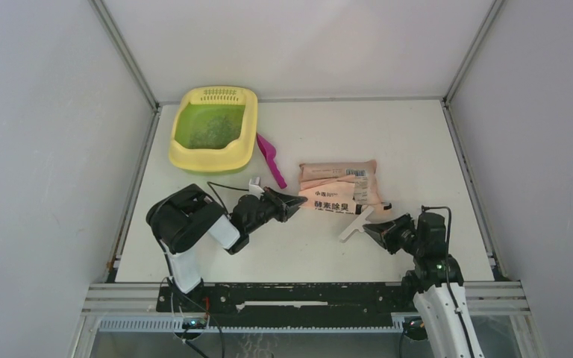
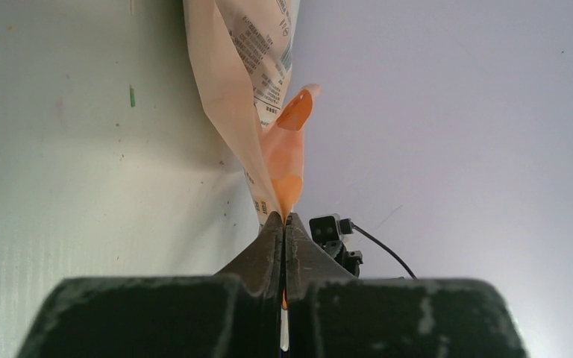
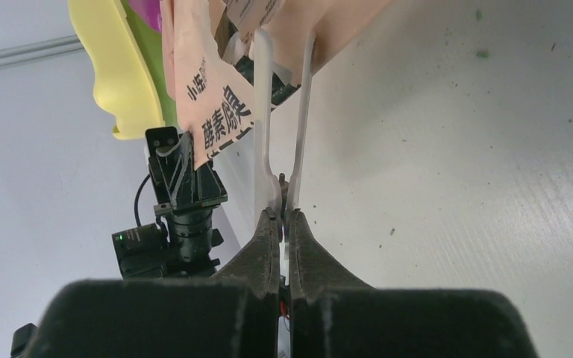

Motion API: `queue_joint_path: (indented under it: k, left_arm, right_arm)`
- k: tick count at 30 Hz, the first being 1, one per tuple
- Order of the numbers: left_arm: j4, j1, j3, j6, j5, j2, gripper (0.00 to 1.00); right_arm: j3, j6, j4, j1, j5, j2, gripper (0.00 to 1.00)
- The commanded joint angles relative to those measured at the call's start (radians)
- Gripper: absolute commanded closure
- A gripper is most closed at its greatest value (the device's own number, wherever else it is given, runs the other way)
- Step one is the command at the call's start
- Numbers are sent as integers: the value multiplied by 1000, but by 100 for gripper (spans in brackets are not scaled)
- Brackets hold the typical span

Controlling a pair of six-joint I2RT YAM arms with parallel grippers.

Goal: Fill the litter box with clean litter
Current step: Clamp the cat litter bag at the center of the board.

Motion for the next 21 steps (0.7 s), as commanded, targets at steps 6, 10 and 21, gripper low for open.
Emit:
queue_joint_path:
  k: [6, 10, 21]
  left_arm:
    - [96, -27, 3, -36, 30, -37, 99]
    - [96, -35, 4, -43, 27, -47, 99]
    - [95, -74, 58, -68, 16, -26, 99]
  right_arm:
    - [-3, 15, 86, -53, -3, 41, 100]
    - [-2, 31, 88, -64, 1, 51, 100]
    - [44, 11, 22, -140, -59, 51, 100]
